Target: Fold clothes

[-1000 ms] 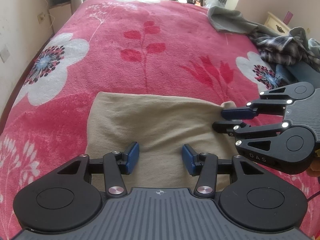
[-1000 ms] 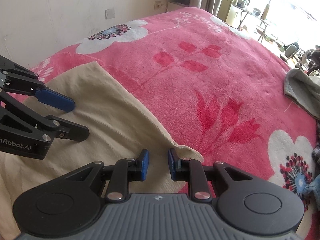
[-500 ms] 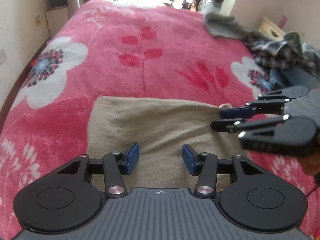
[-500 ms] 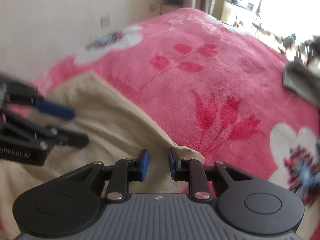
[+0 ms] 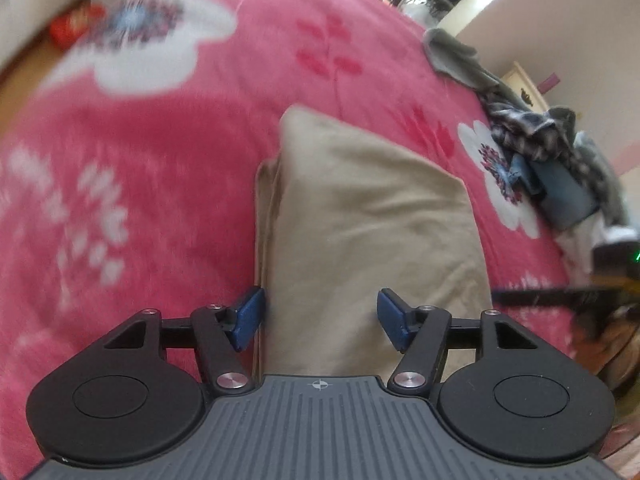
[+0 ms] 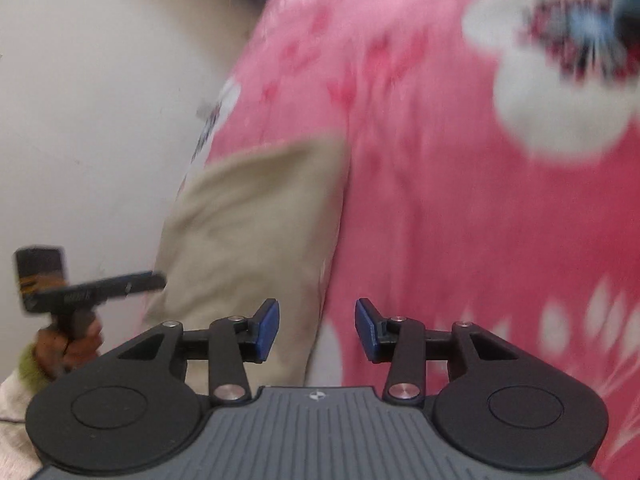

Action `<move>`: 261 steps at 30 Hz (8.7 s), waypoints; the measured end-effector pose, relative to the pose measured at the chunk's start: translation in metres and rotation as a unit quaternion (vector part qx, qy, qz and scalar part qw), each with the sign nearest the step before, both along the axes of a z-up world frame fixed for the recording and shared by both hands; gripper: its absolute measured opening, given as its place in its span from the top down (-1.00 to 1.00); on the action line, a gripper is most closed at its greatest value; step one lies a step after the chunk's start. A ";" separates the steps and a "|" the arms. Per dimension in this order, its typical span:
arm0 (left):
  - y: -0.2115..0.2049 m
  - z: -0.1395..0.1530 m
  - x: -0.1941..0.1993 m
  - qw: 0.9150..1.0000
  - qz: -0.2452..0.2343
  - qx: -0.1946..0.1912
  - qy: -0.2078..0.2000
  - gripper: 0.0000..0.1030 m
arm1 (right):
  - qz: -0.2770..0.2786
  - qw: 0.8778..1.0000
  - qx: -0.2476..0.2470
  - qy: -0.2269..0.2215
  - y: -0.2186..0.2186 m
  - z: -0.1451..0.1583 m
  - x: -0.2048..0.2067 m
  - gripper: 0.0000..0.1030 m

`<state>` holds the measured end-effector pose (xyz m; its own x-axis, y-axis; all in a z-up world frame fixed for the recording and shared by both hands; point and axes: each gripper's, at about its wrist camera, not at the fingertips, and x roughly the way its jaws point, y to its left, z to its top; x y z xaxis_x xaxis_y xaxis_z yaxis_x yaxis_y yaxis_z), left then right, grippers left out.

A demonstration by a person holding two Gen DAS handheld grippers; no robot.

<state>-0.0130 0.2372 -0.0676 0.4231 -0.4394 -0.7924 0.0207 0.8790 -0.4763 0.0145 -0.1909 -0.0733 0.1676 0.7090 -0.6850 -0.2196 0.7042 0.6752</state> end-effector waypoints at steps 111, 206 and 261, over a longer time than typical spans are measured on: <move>-0.131 0.171 0.095 0.990 0.047 -0.047 -0.125 0.21 | 0.018 0.966 0.227 -0.118 0.008 0.119 0.118 0.55; 0.051 -0.003 0.312 0.925 -0.122 0.259 -0.250 -0.25 | 0.008 0.908 -0.179 -0.379 0.306 -0.006 0.409 0.70; 0.031 0.107 0.074 0.953 0.191 0.149 -0.184 -1.00 | -0.156 0.926 -0.219 -0.265 0.227 0.111 0.100 -0.99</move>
<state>0.0606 0.2687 0.0395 0.7801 0.0237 -0.6251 -0.2112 0.9506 -0.2276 0.1141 0.0358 0.0378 0.7120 0.2433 -0.6587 -0.1788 0.9699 0.1651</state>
